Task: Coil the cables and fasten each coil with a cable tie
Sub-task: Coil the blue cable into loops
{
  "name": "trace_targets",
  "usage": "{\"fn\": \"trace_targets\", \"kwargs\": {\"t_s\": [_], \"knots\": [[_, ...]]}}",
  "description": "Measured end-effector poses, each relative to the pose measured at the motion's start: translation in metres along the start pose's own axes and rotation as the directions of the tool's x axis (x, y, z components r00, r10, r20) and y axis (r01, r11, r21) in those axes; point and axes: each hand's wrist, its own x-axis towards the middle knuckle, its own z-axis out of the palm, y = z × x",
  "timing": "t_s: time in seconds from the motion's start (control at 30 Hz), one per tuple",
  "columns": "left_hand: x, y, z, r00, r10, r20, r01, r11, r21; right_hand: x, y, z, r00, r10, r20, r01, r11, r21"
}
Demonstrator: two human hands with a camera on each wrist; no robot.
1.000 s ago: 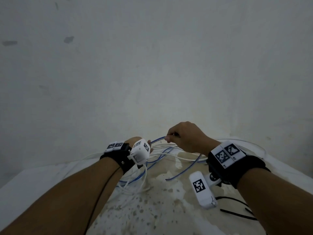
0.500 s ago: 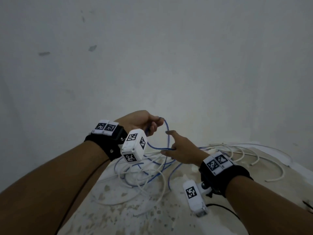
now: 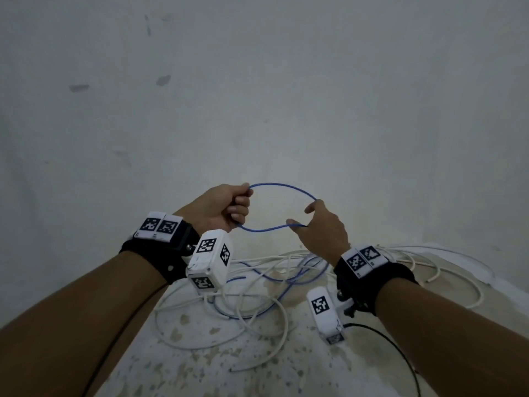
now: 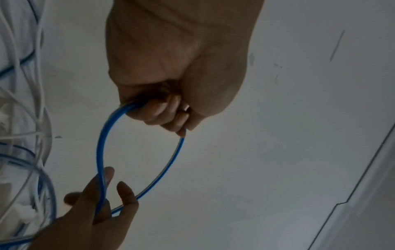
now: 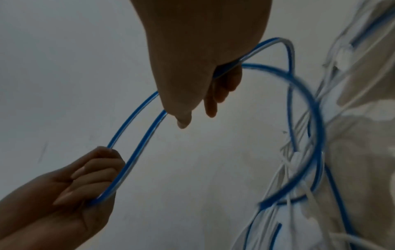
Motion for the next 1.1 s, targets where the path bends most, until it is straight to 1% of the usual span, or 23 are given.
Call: {"fn": "trace_targets", "kwargs": {"t_s": [0.1, 0.13, 0.2, 0.27, 0.33, 0.4, 0.5, 0.57, 0.6, 0.67, 0.7, 0.73, 0.83, 0.9, 0.93, 0.97, 1.0, 1.03, 1.07, 1.1], "knots": [[0.009, 0.002, -0.012, 0.979, 0.054, -0.199, -0.066, 0.996, -0.056, -0.002, -0.002, -0.006, 0.993, -0.102, 0.057, 0.106, 0.991, -0.086], [0.012, 0.002, -0.017, 0.967, 0.061, -0.247, -0.082, 0.994, -0.073, -0.003, 0.0, -0.007, 0.988, -0.126, 0.092, 0.137, 0.984, -0.115], [0.016, 0.0, -0.025, 0.948, 0.078, -0.307, -0.098, 0.994, -0.05, -0.009, 0.007, -0.009, 0.974, -0.139, 0.179, 0.169, 0.971, -0.167], [0.018, -0.002, -0.03, 0.936, 0.111, -0.335, -0.117, 0.993, 0.002, -0.016, 0.013, -0.008, 0.963, -0.133, 0.236, 0.189, 0.954, -0.234], [0.016, -0.004, -0.033, 0.922, 0.164, -0.35, -0.14, 0.986, 0.095, -0.023, 0.014, -0.006, 0.962, -0.164, 0.22, 0.227, 0.926, -0.303], [0.014, -0.005, -0.039, 0.902, 0.214, -0.375, -0.148, 0.969, 0.196, -0.027, 0.014, -0.003, 0.961, -0.195, 0.196, 0.246, 0.927, -0.282], [0.01, -0.003, -0.057, 0.873, 0.243, -0.423, -0.131, 0.952, 0.276, -0.026, 0.02, -0.005, 0.968, -0.174, 0.181, 0.22, 0.937, -0.272], [0.006, -0.005, -0.069, 0.874, 0.228, -0.43, -0.096, 0.947, 0.308, -0.027, 0.036, -0.004, 0.964, -0.173, 0.203, 0.232, 0.92, -0.316], [0.004, -0.008, -0.073, 0.881, 0.215, -0.422, -0.073, 0.943, 0.326, -0.03, 0.047, -0.002, 0.958, -0.18, 0.223, 0.254, 0.895, -0.367], [0.001, -0.016, -0.077, 0.895, 0.184, -0.406, -0.031, 0.934, 0.356, -0.04, 0.062, 0.003, 0.951, -0.18, 0.251, 0.287, 0.817, -0.5], [0.001, -0.02, -0.078, 0.899, 0.178, -0.4, -0.023, 0.932, 0.362, -0.046, 0.067, 0.004, 0.95, -0.159, 0.267, 0.285, 0.79, -0.543], [0.001, -0.024, -0.079, 0.901, 0.181, -0.393, -0.028, 0.931, 0.364, -0.05, 0.07, 0.003, 0.957, -0.113, 0.266, 0.249, 0.788, -0.563], [0.002, -0.025, -0.081, 0.896, 0.231, -0.379, -0.079, 0.923, 0.376, -0.052, 0.062, -0.011, 0.977, 0.077, 0.199, 0.043, 0.842, -0.538], [0.005, -0.018, -0.083, 0.879, 0.276, -0.388, -0.114, 0.913, 0.391, -0.043, 0.056, -0.018, 0.972, 0.172, 0.16, -0.086, 0.894, -0.439], [0.006, -0.013, -0.082, 0.871, 0.295, -0.393, -0.128, 0.908, 0.398, -0.035, 0.053, -0.019, 0.963, 0.216, 0.16, -0.16, 0.939, -0.303], [0.009, -0.01, -0.083, 0.865, 0.309, -0.394, -0.138, 0.904, 0.406, -0.03, 0.047, -0.021, 0.942, 0.279, 0.185, -0.266, 0.96, -0.092], [0.01, -0.008, -0.084, 0.865, 0.315, -0.391, -0.139, 0.898, 0.418, -0.027, 0.04, -0.022, 0.908, 0.351, 0.228, -0.392, 0.904, 0.171], [0.013, -0.01, -0.084, 0.87, 0.311, -0.382, -0.13, 0.893, 0.432, -0.023, 0.031, -0.024, 0.872, 0.417, 0.256, -0.489, 0.756, 0.436], [0.014, -0.013, -0.085, 0.88, 0.3, -0.368, -0.113, 0.886, 0.45, -0.02, 0.025, -0.025, 0.827, 0.487, 0.281, -0.538, 0.541, 0.646], [0.017, -0.019, -0.086, 0.891, 0.287, -0.351, -0.098, 0.878, 0.469, -0.018, 0.019, -0.026, 0.784, 0.533, 0.318, -0.534, 0.319, 0.783]]}}
